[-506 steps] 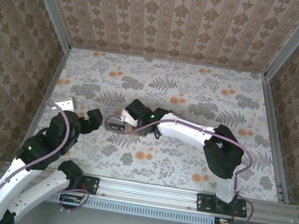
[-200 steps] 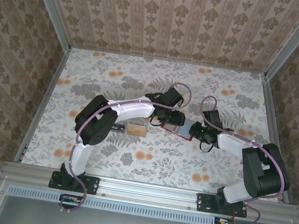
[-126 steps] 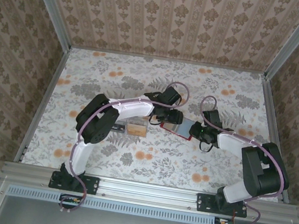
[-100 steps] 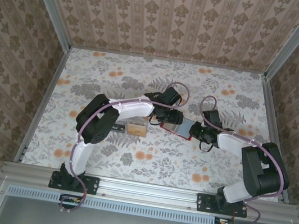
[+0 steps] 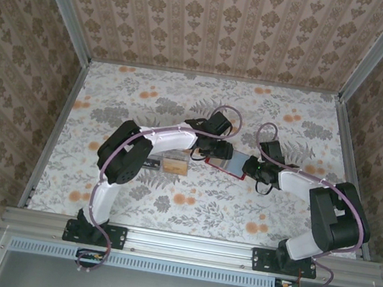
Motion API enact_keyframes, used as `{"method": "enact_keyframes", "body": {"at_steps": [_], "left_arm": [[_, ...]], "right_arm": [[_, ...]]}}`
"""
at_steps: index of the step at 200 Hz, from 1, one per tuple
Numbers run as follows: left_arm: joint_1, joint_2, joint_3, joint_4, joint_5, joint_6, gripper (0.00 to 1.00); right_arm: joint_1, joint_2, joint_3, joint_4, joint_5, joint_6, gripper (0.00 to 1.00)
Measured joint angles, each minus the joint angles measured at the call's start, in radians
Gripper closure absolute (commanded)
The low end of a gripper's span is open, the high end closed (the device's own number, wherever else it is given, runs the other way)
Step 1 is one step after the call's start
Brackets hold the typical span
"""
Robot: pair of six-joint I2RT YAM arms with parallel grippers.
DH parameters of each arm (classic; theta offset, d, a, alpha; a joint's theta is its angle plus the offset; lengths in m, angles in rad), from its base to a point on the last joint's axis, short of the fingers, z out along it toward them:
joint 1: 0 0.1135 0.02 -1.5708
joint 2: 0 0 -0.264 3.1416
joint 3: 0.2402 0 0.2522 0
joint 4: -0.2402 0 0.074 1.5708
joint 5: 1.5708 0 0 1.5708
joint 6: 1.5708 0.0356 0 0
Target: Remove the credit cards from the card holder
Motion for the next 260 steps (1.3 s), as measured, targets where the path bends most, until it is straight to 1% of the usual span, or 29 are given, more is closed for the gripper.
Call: {"method": "enact_keyframes", "body": {"at_steps": [61,86,100,113,140,161,178,185,190,193,260], "left_arm": [[0.000,0.019,0.002,0.002,0.009,0.000,0.40],[0.005,0.019,-0.005,0.040,0.047,-0.008,0.39],[0.006,0.019,-0.010,0.064,0.074,-0.015,0.37],[0.006,0.019,-0.014,0.083,0.096,-0.020,0.36],[0.007,0.019,-0.026,0.116,0.136,-0.035,0.28],[0.008,0.019,-0.040,0.146,0.163,-0.046,0.25],[0.012,0.019,-0.045,0.166,0.182,-0.051,0.11],[0.012,0.018,-0.045,0.176,0.191,-0.057,0.07],[0.012,0.018,-0.046,0.183,0.195,-0.060,0.02],[0.012,0.017,-0.046,0.186,0.197,-0.063,0.00],[0.020,0.009,-0.068,0.237,0.234,-0.066,0.00]], "right_arm": [[0.000,0.002,0.000,0.000,-0.003,0.000,0.78],[0.000,0.002,0.000,0.001,-0.005,0.000,0.78],[0.000,0.002,0.000,0.001,-0.006,0.000,0.78],[0.000,0.002,0.000,0.001,-0.006,0.000,0.78],[0.000,0.004,0.000,0.002,-0.006,0.000,0.78],[0.000,0.004,0.000,0.002,-0.006,0.000,0.78],[0.000,0.004,0.000,0.002,-0.006,0.000,0.78],[0.000,0.004,0.000,0.002,-0.006,0.000,0.78],[0.000,0.004,0.000,0.002,-0.006,0.000,0.78],[0.000,0.004,0.000,0.002,-0.006,0.000,0.78],[0.000,0.004,0.000,0.002,-0.006,0.000,0.78]]}}
